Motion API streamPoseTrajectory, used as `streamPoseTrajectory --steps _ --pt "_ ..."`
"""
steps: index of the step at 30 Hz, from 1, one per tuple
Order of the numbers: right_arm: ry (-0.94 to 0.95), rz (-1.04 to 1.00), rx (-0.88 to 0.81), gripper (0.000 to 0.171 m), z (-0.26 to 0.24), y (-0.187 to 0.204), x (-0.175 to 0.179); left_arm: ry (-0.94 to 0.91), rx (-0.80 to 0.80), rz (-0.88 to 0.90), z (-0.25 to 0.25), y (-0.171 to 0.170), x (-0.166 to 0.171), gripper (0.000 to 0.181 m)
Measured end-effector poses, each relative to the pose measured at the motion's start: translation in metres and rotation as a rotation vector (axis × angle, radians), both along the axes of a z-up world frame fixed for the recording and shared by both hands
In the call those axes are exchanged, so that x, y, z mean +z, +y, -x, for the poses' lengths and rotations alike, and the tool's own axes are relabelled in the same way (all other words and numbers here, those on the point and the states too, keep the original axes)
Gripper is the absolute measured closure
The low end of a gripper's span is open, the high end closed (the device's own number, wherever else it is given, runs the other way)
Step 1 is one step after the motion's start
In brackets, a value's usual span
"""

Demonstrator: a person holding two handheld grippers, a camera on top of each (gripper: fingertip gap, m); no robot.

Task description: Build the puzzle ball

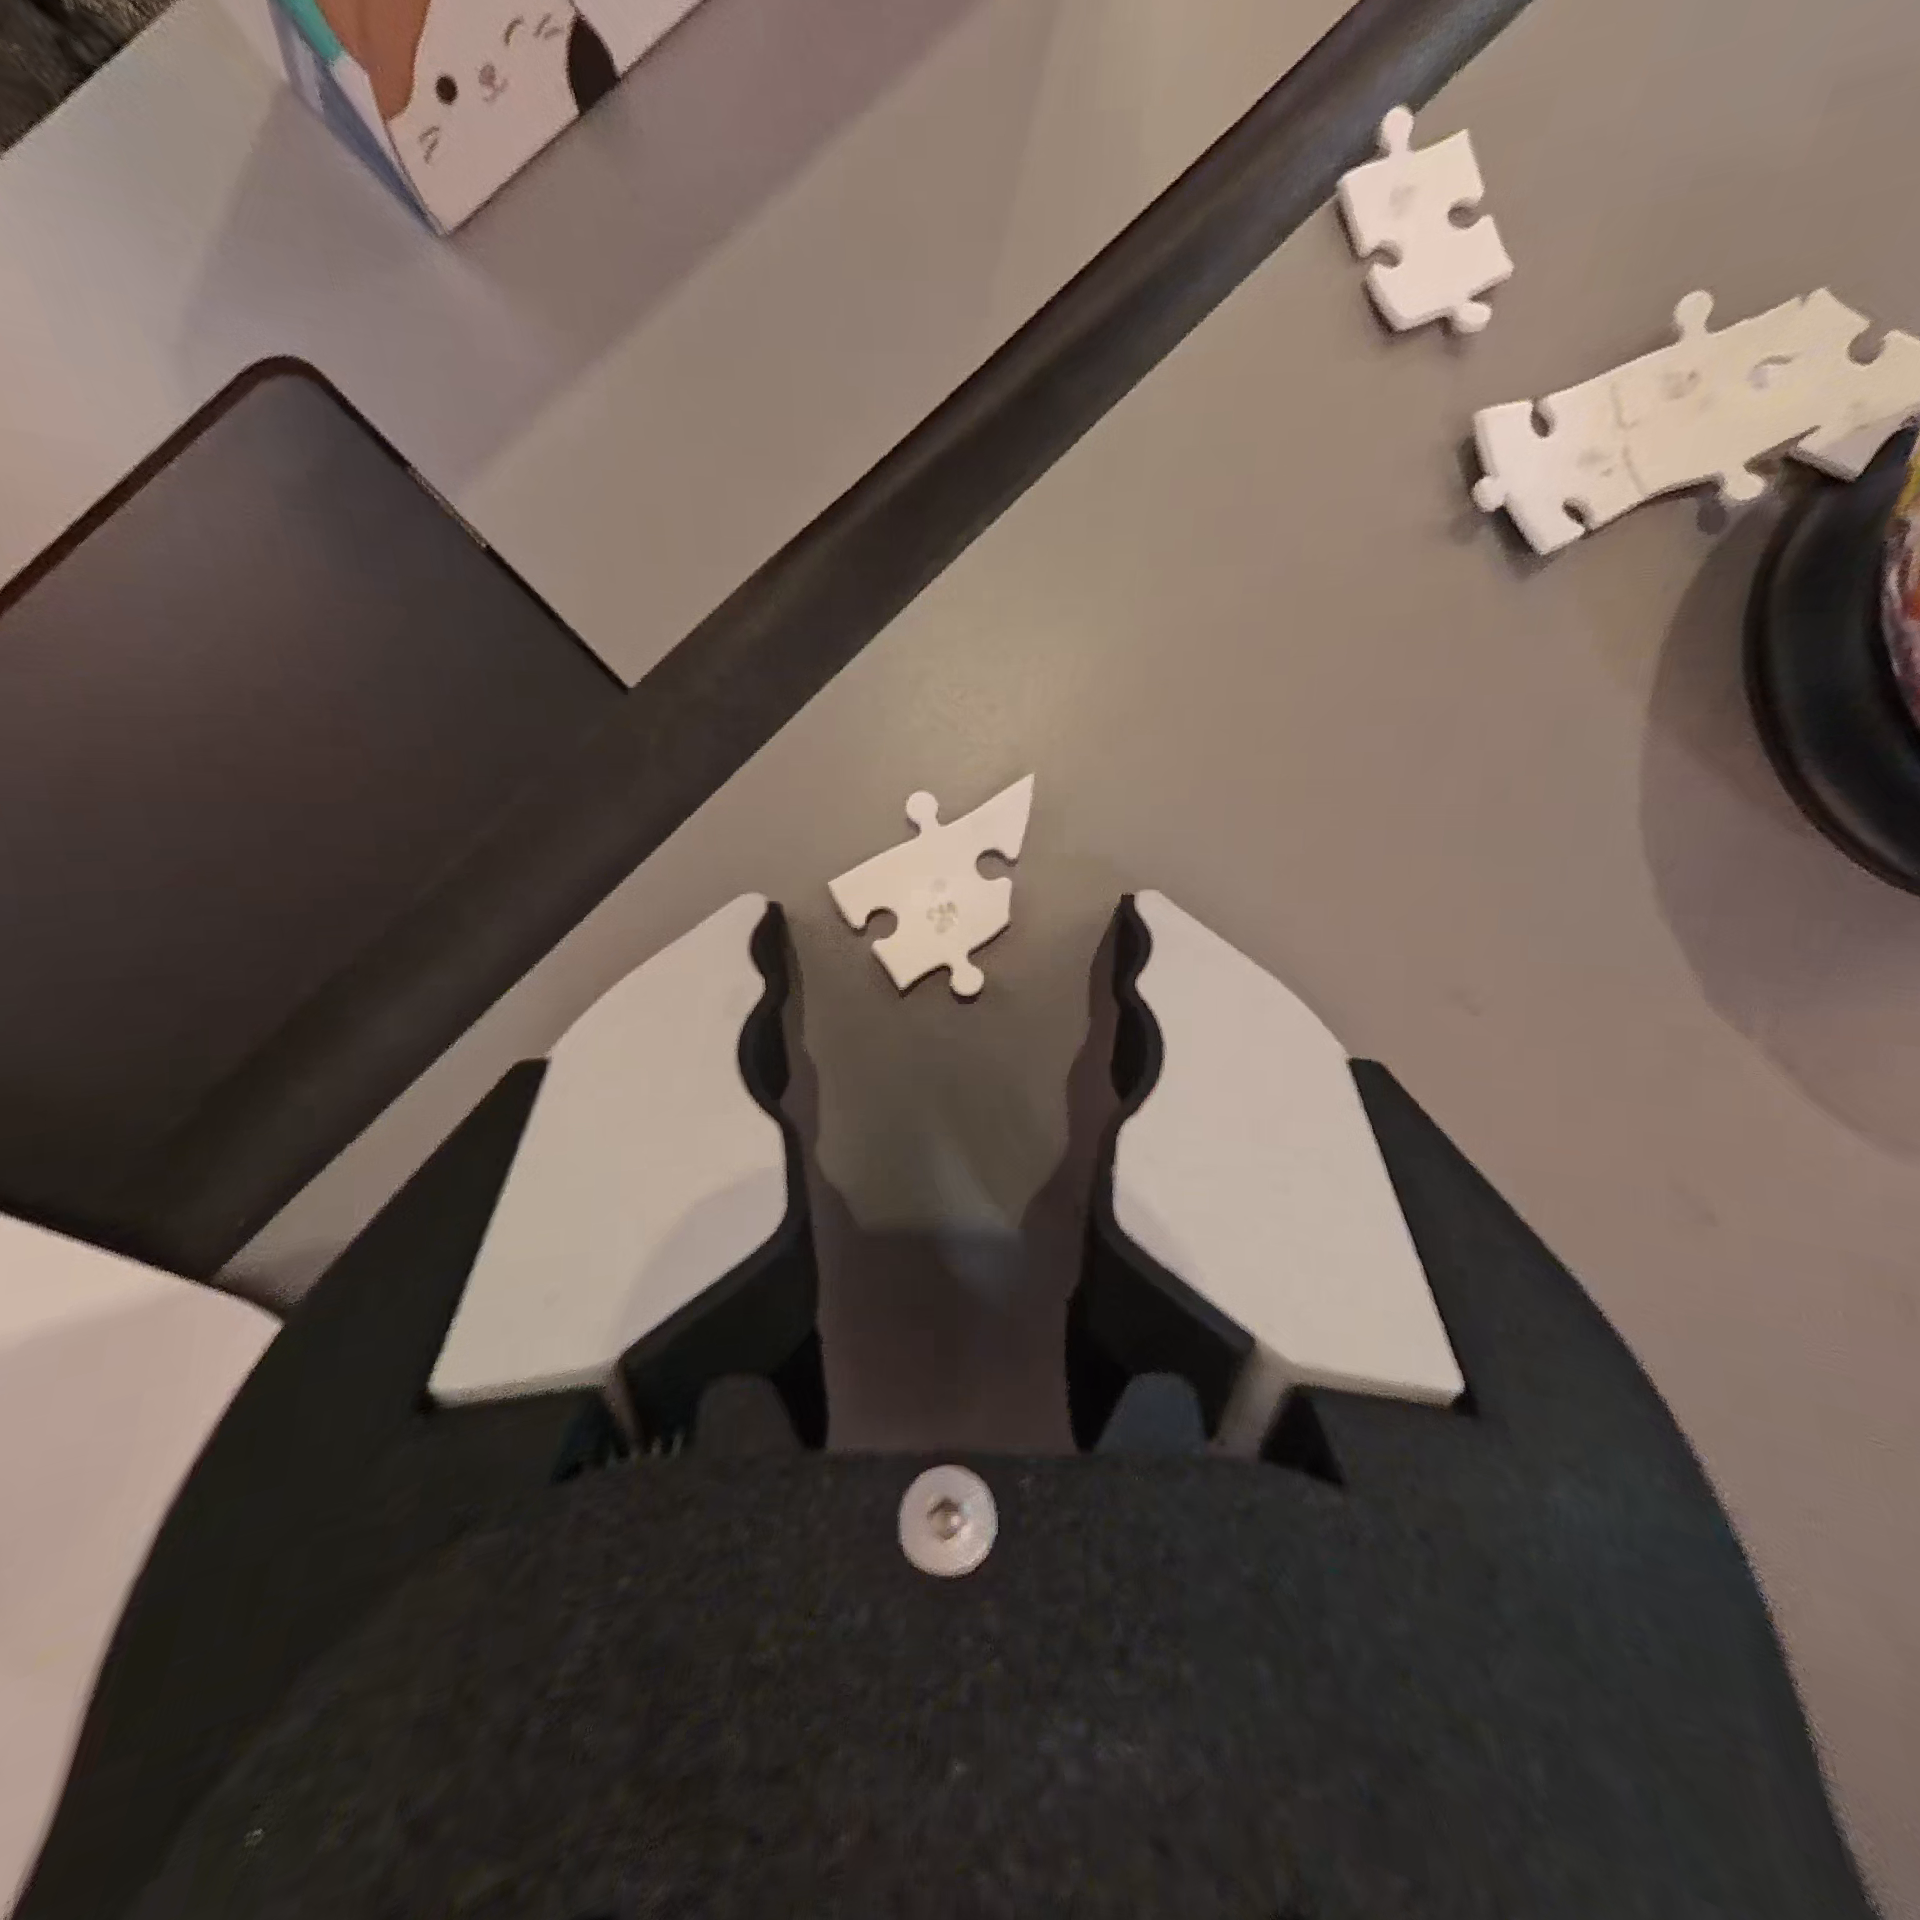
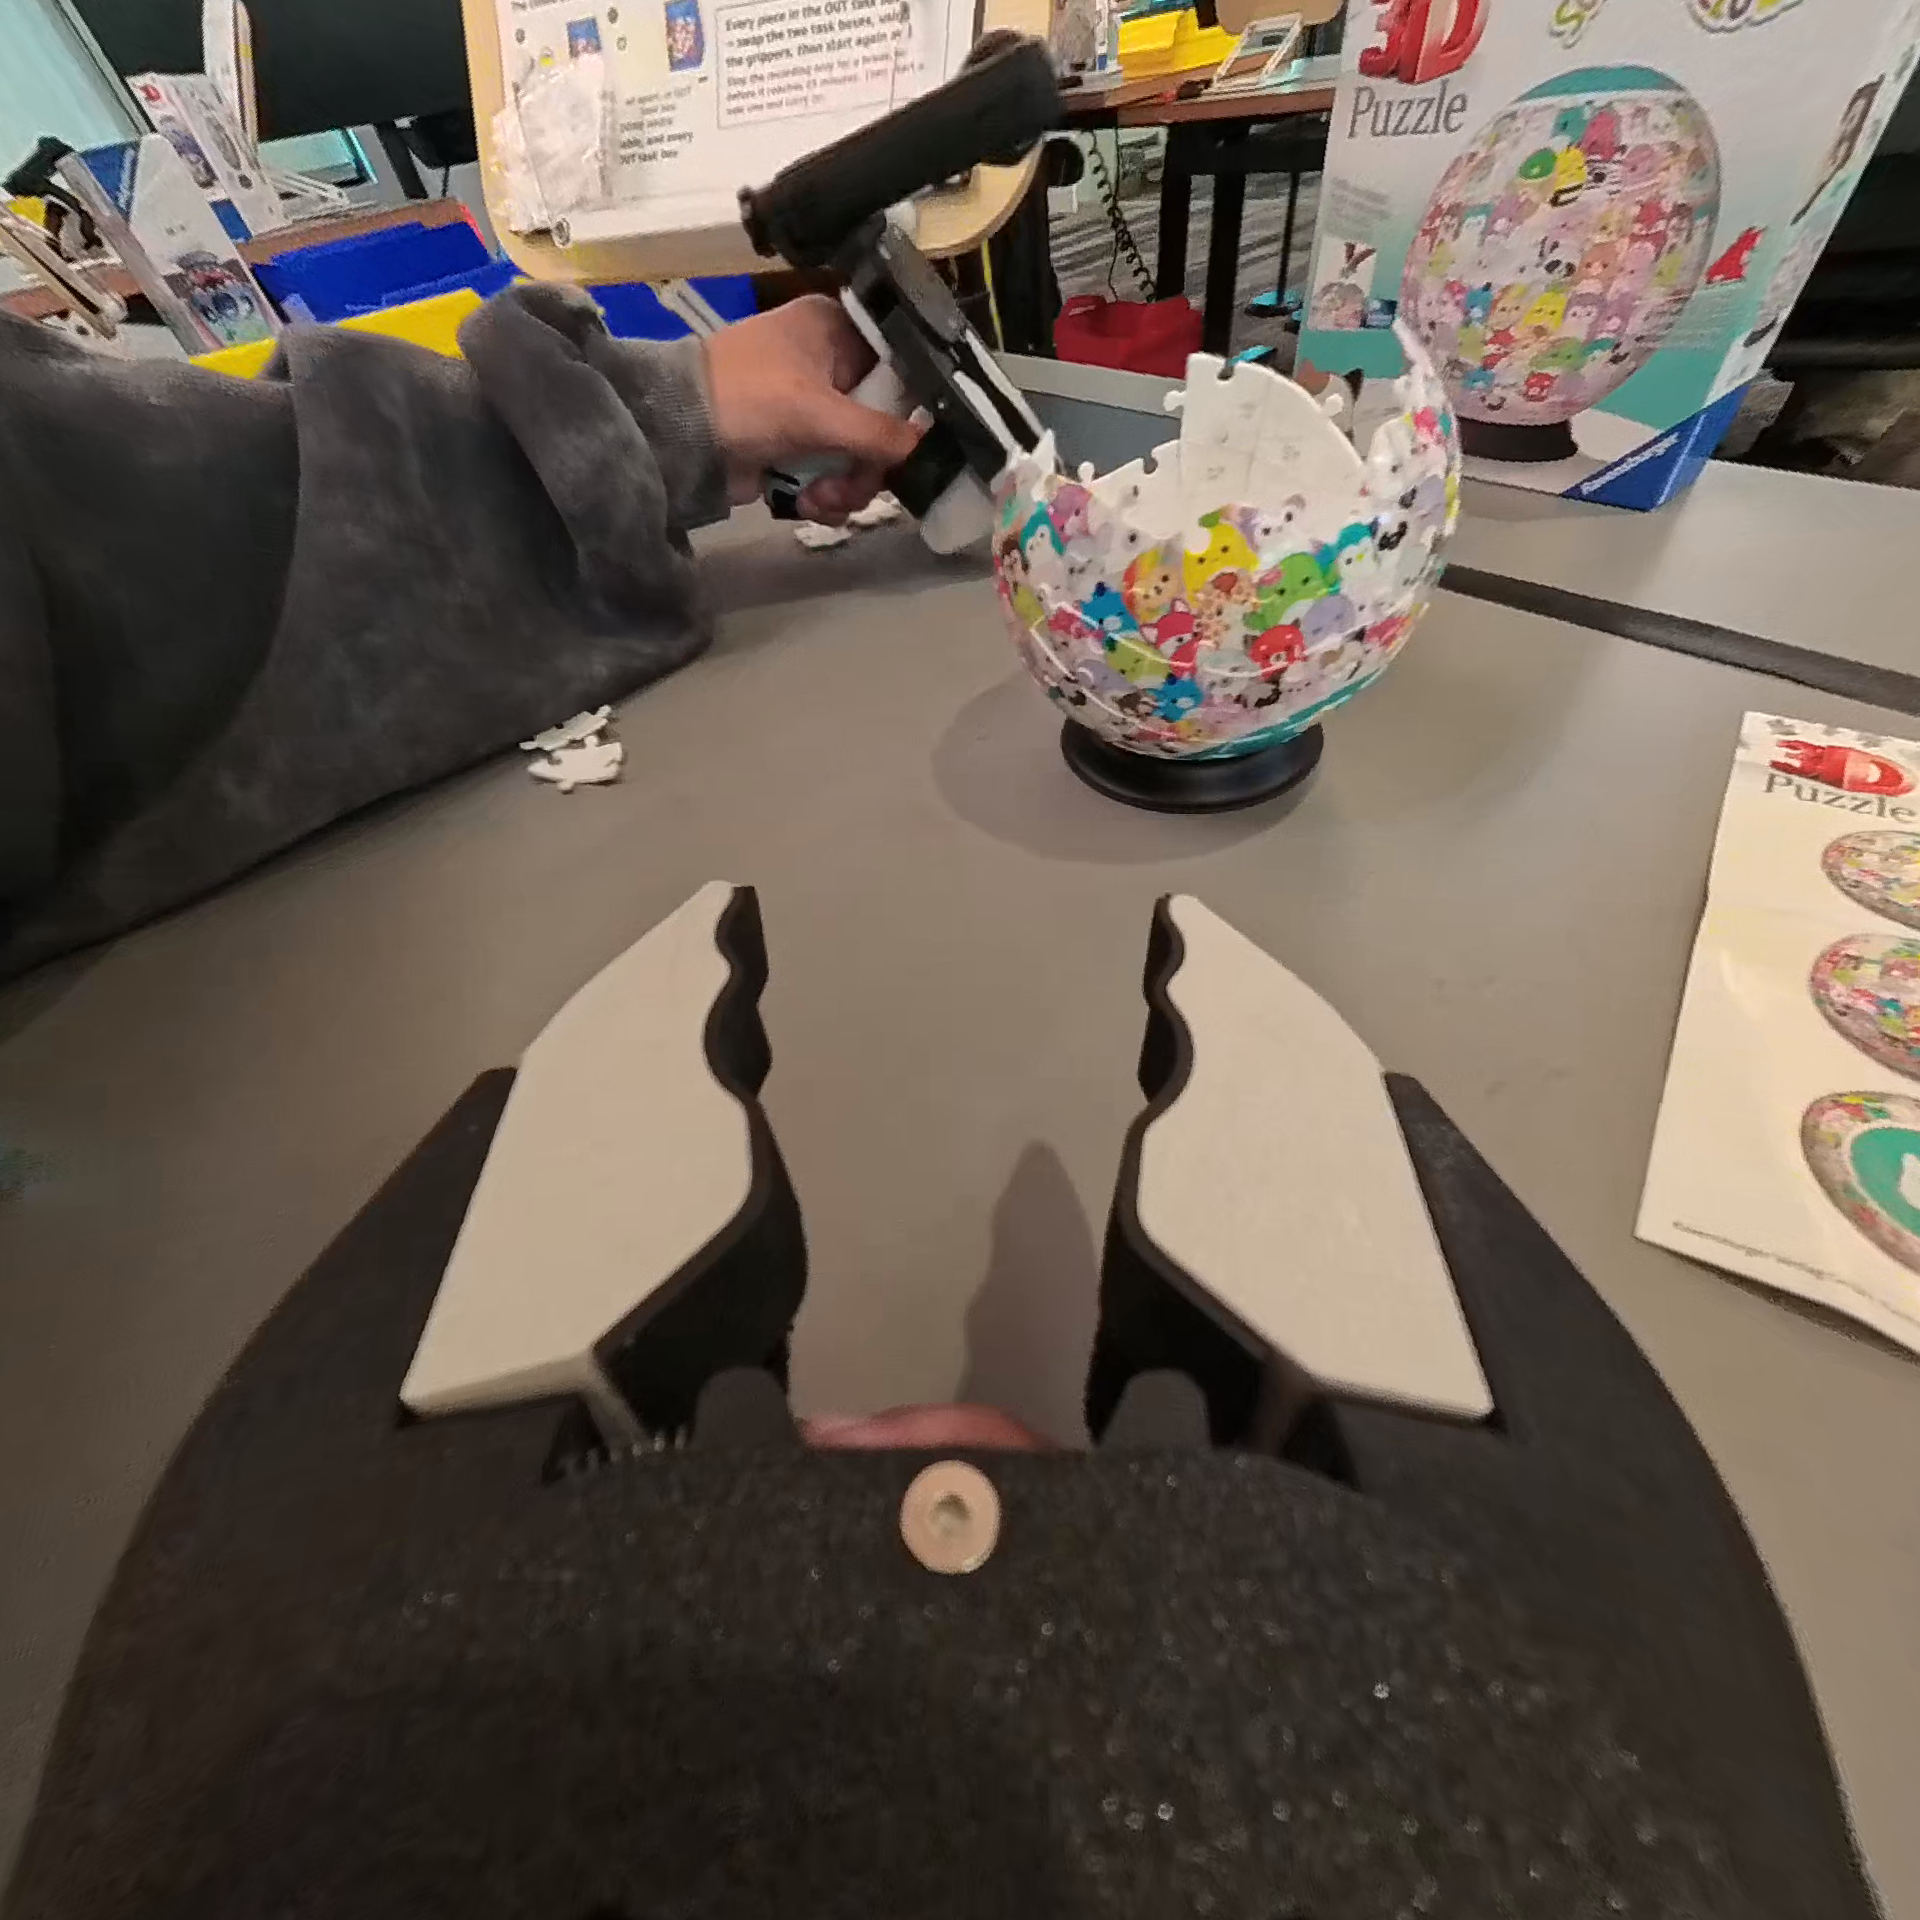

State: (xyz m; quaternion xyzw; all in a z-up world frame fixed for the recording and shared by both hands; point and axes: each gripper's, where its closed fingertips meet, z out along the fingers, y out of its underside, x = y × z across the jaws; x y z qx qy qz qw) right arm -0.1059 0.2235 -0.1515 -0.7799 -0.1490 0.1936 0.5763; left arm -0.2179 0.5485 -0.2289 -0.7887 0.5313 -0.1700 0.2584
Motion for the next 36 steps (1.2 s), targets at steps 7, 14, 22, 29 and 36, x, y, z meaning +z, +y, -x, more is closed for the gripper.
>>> streamPoseTrajectory --steps 7,14,22,29,36 --pt "0.001 0.025 -0.004 0.102 -0.014 0.016 -0.002 -0.027 -0.085 0.009 0.005 -0.025 0.009 0.151" --pt "-0.011 0.027 -0.003 0.102 -0.018 0.022 0.000 -0.055 -0.260 0.033 0.104 -0.124 0.097 0.152" --pt "-0.090 0.065 0.051 0.102 0.004 0.020 -0.012 0.190 -0.246 0.098 0.219 -0.215 0.033 0.151" --pt "-0.140 0.165 0.066 0.101 0.019 0.012 -0.023 0.225 -0.351 0.053 0.227 -0.236 0.003 0.151" --pt "-0.147 0.255 0.035 0.101 0.027 0.011 -0.032 0.149 -0.403 0.020 0.220 -0.239 0.002 0.151"
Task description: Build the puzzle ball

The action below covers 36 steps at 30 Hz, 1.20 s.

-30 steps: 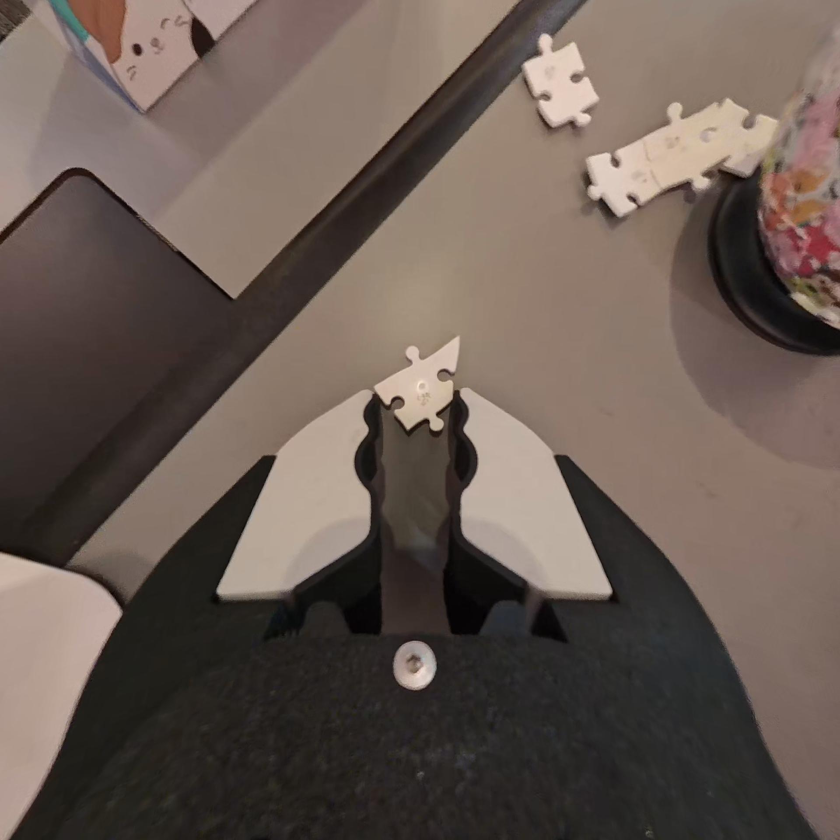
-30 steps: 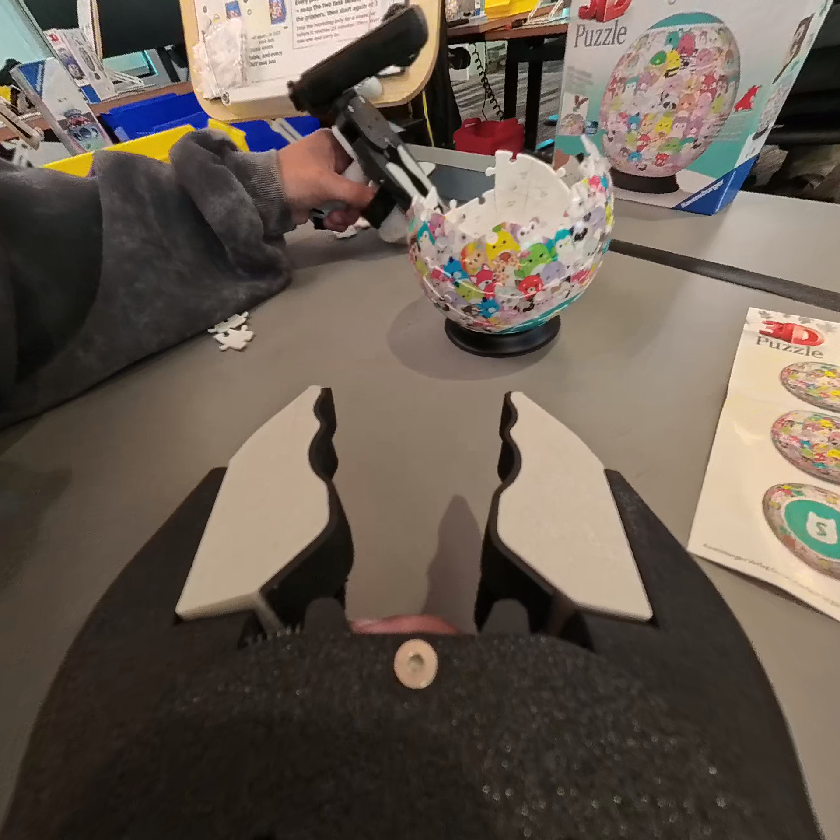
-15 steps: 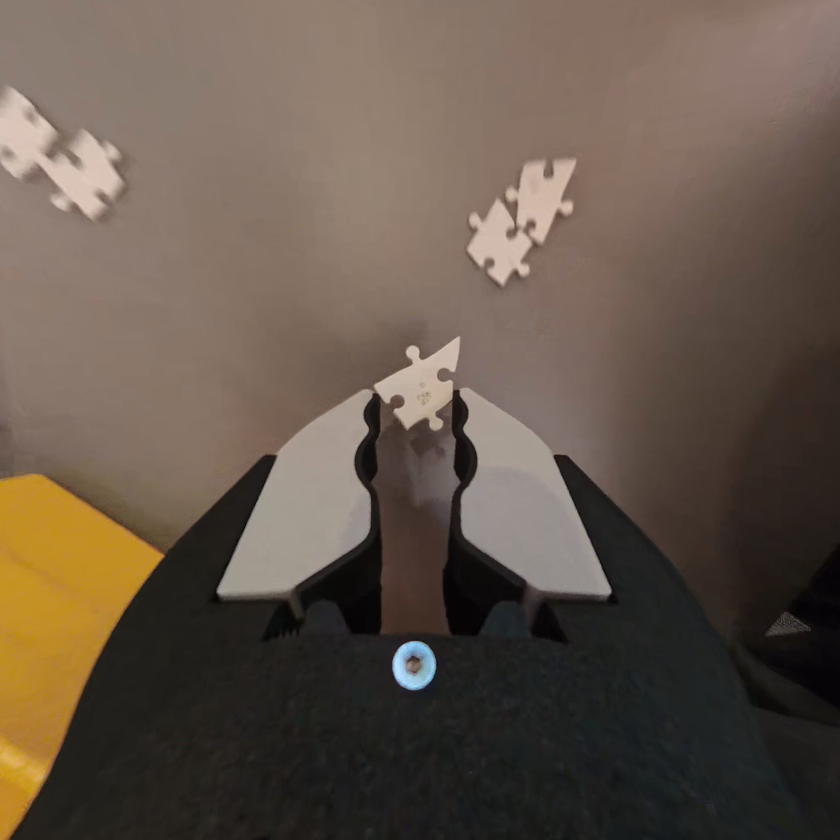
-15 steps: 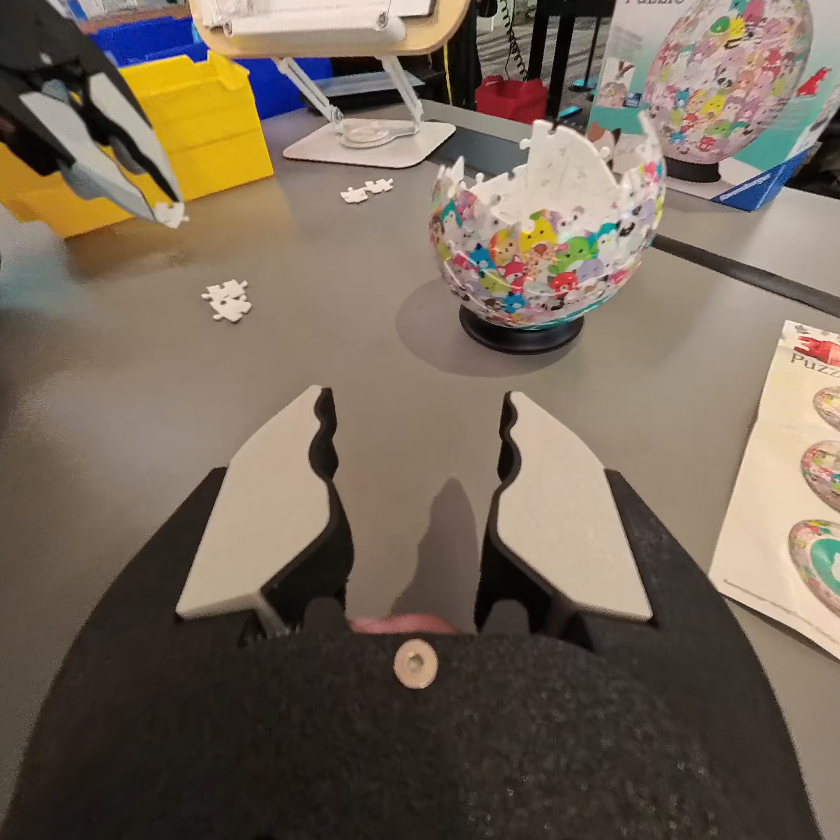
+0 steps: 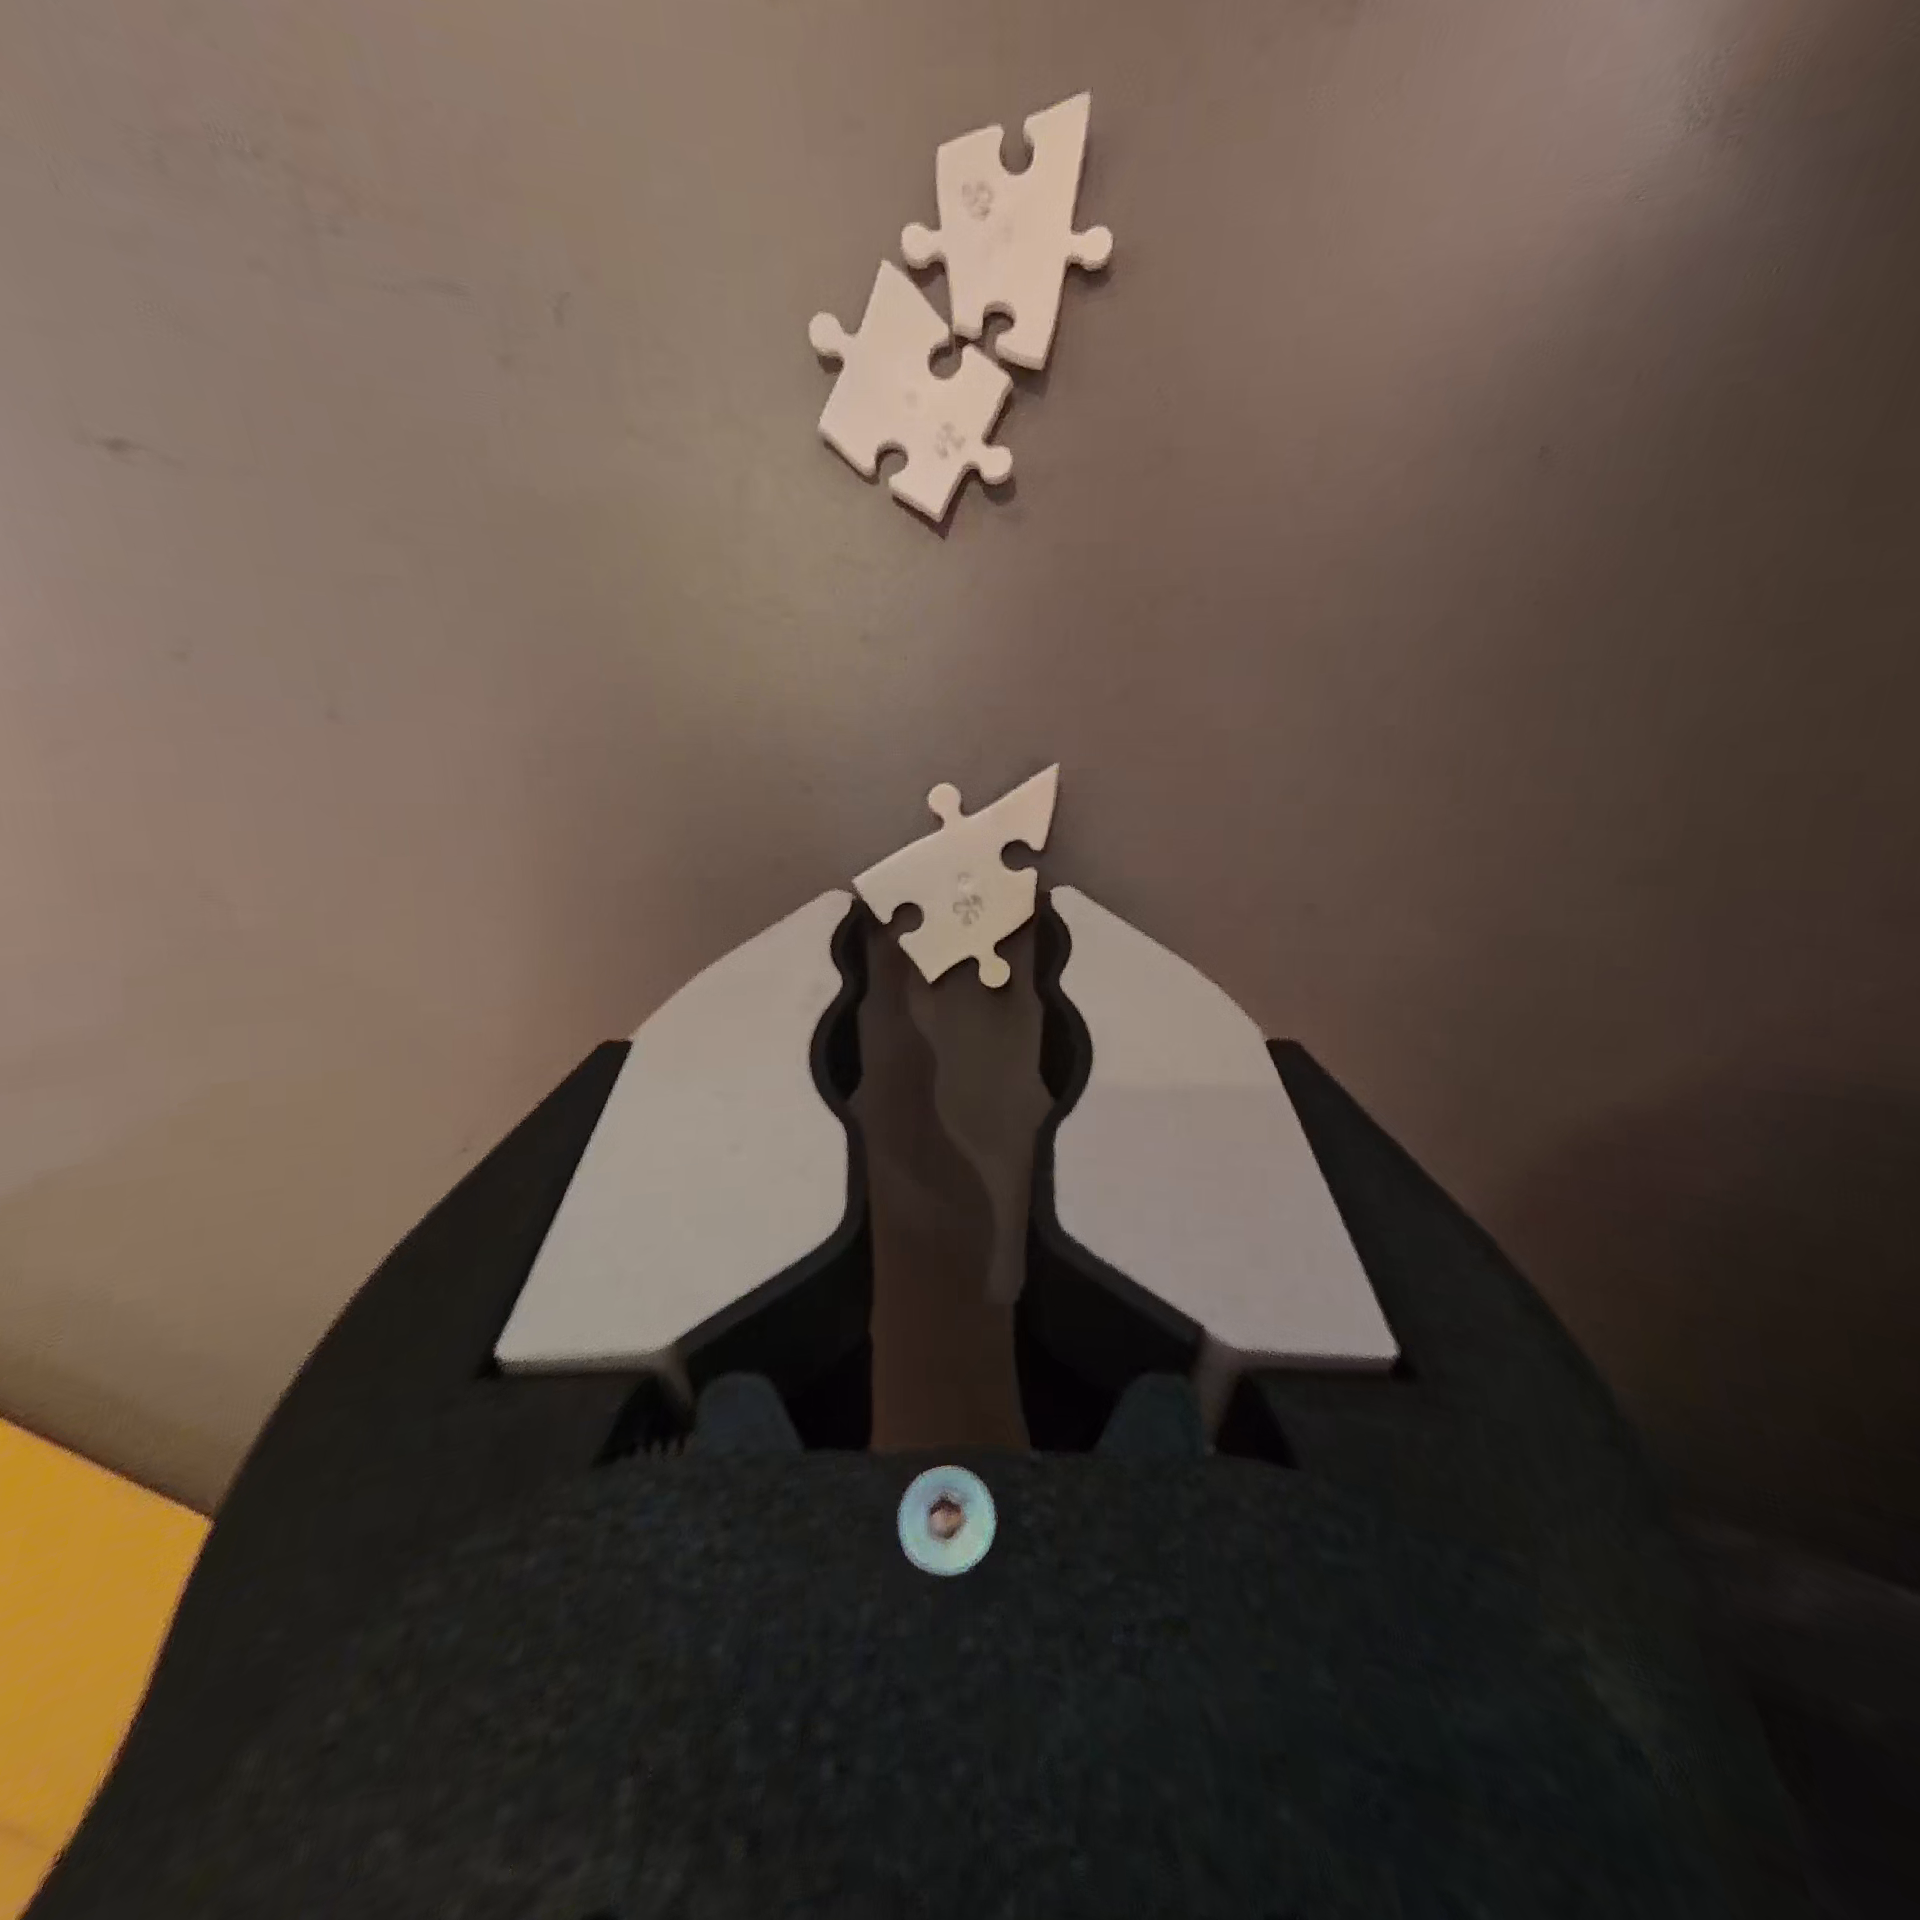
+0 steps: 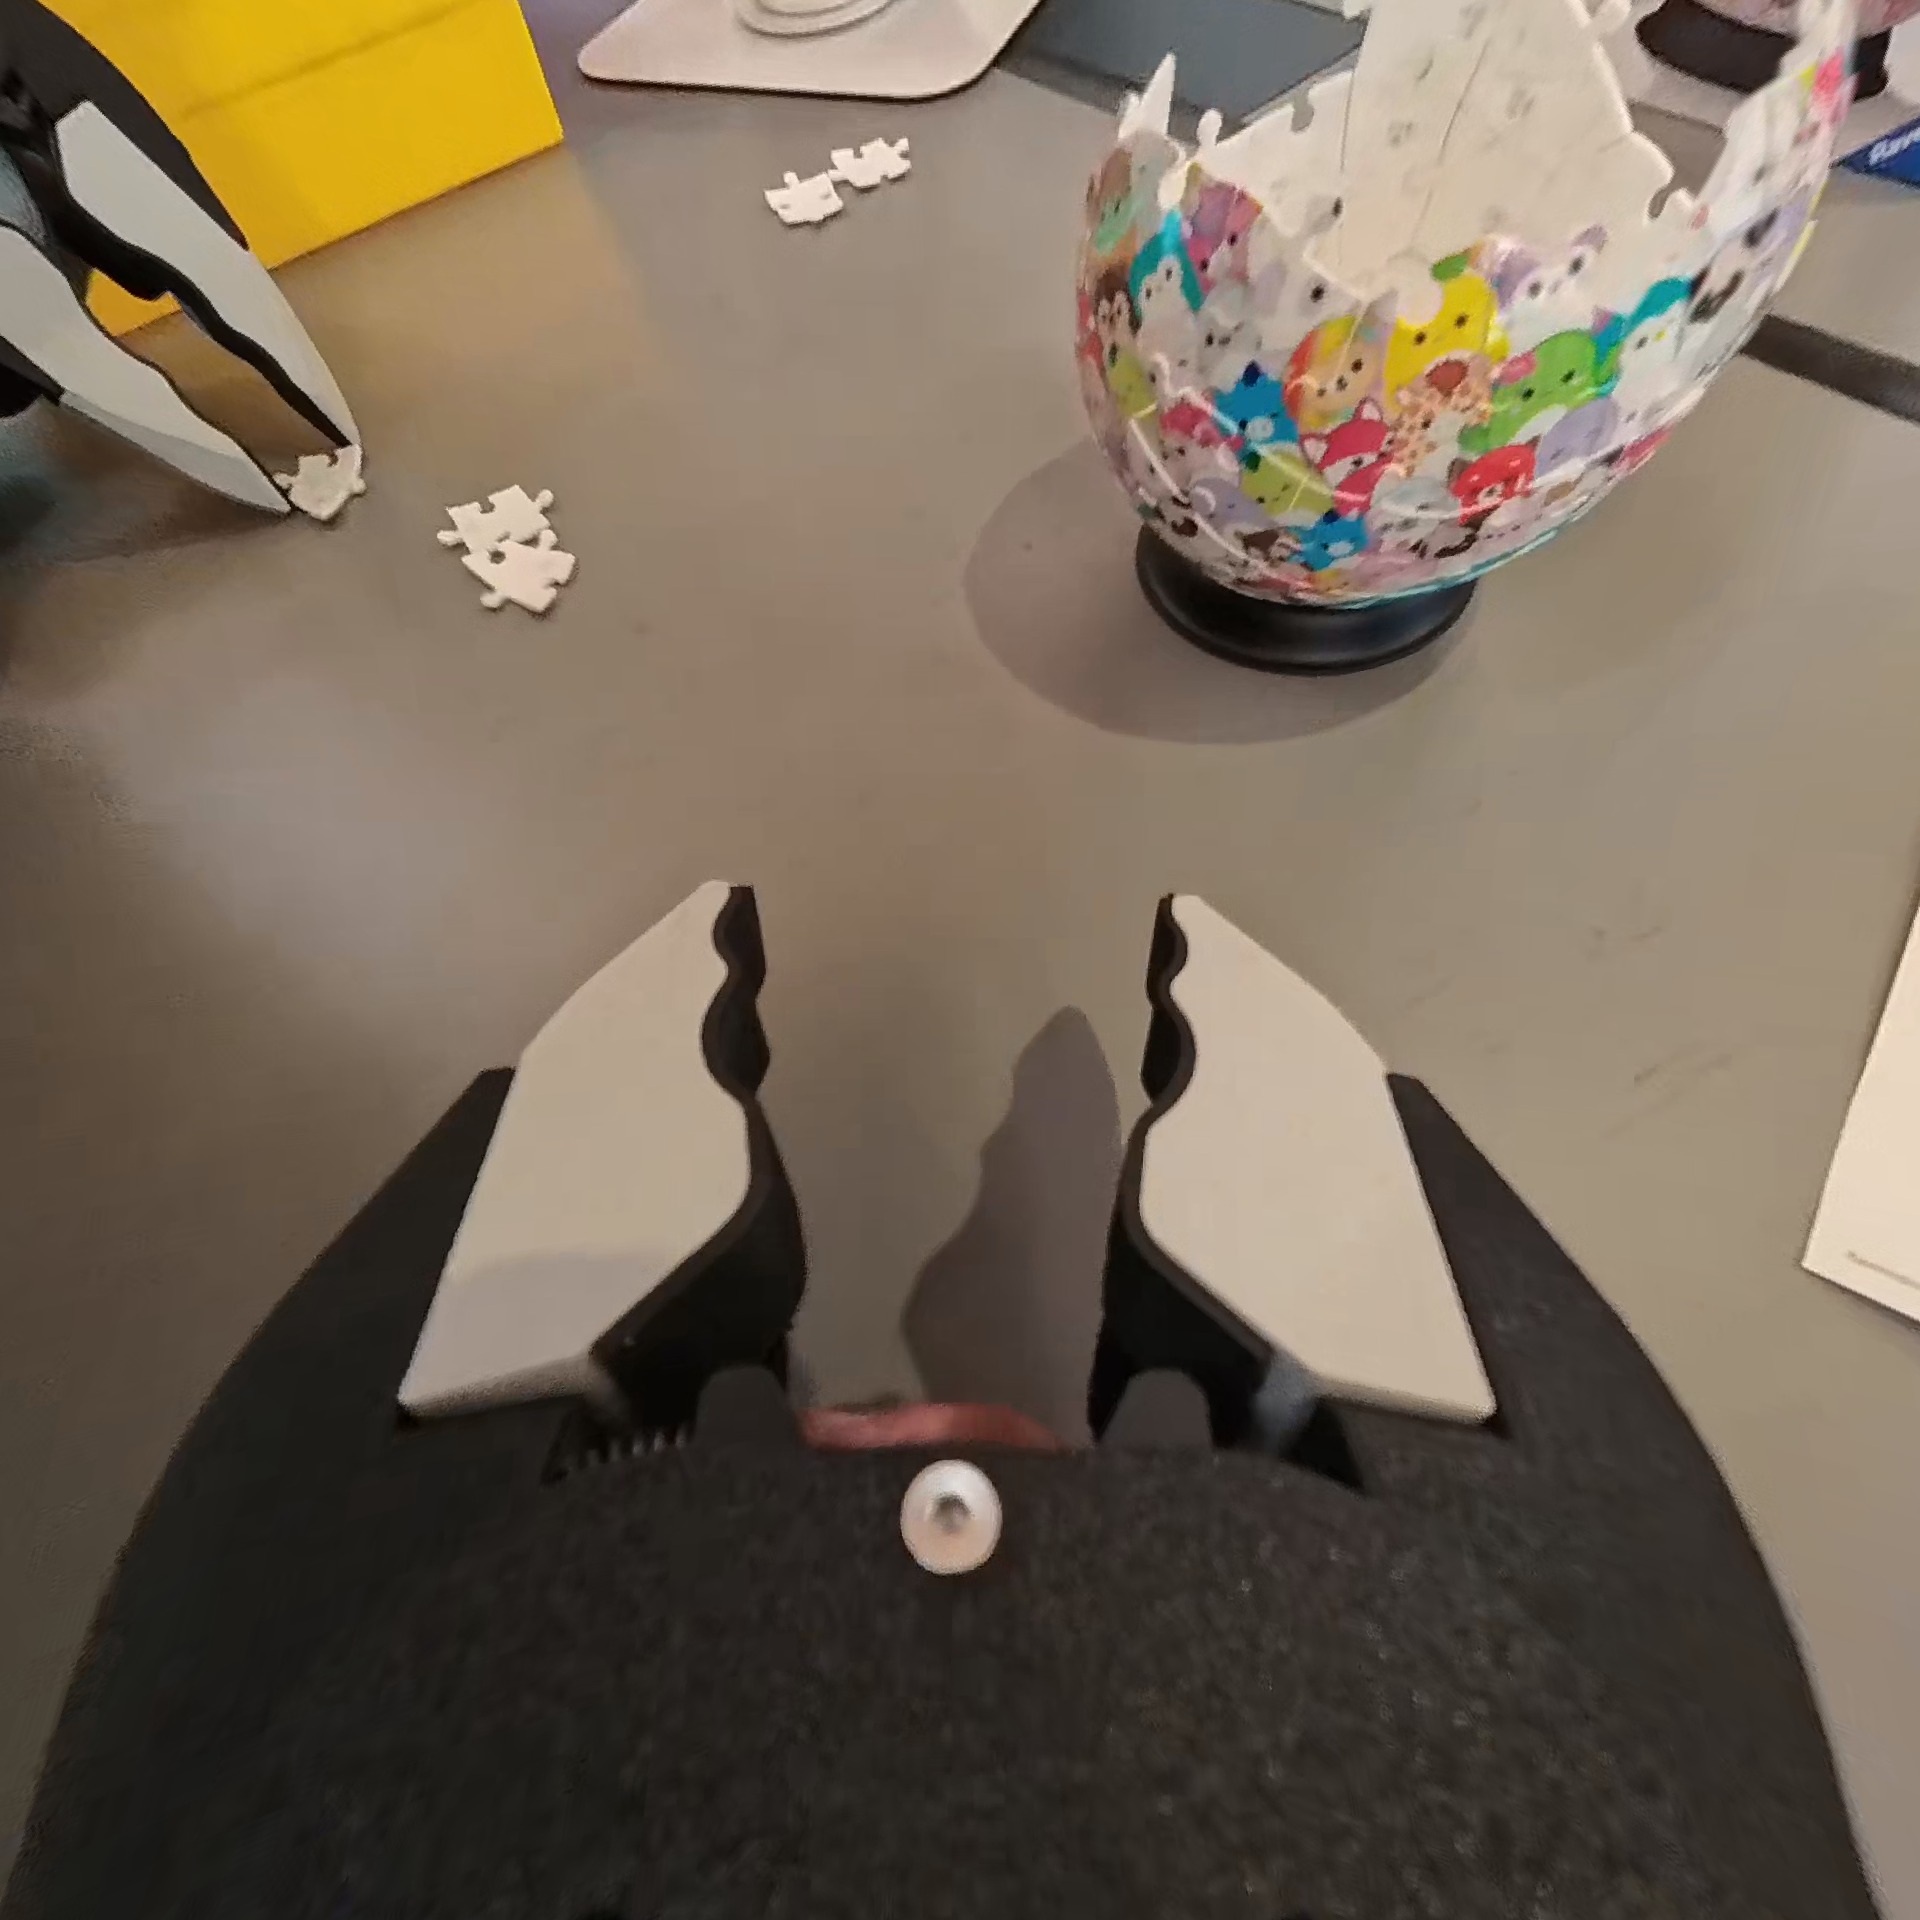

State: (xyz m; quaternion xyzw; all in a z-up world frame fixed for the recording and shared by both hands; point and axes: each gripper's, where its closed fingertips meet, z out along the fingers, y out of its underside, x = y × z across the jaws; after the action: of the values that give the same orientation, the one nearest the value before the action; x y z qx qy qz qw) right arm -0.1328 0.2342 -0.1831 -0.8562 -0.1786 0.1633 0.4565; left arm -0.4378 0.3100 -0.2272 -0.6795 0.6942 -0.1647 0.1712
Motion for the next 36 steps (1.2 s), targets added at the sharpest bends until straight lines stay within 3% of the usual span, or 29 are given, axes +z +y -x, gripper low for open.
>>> streamPoseTrajectory --steps 8,18,24,28,33,36 --pt "-0.036 0.057 0.042 0.101 0.023 0.004 -0.009 -0.149 0.063 -0.018 -0.005 0.007 0.017 0.132" --pt "-0.028 0.013 0.101 0.102 0.046 0.004 -0.005 -0.630 0.467 0.036 0.038 0.023 0.120 0.120" --pt "-0.030 -0.057 0.167 0.101 0.063 0.001 0.006 -0.909 0.589 0.027 0.074 -0.008 0.183 0.116" --pt "0.007 -0.065 0.206 0.099 0.081 -0.003 0.008 -0.824 0.772 -0.081 0.116 -0.012 0.172 0.100" --pt "0.018 -0.063 0.242 0.099 0.102 -0.010 0.005 -0.613 0.925 -0.304 0.183 -0.005 0.149 0.100" --pt "-0.002 -0.062 0.257 0.100 0.109 -0.012 0.004 -0.595 0.962 -0.287 0.208 -0.001 0.147 0.100"
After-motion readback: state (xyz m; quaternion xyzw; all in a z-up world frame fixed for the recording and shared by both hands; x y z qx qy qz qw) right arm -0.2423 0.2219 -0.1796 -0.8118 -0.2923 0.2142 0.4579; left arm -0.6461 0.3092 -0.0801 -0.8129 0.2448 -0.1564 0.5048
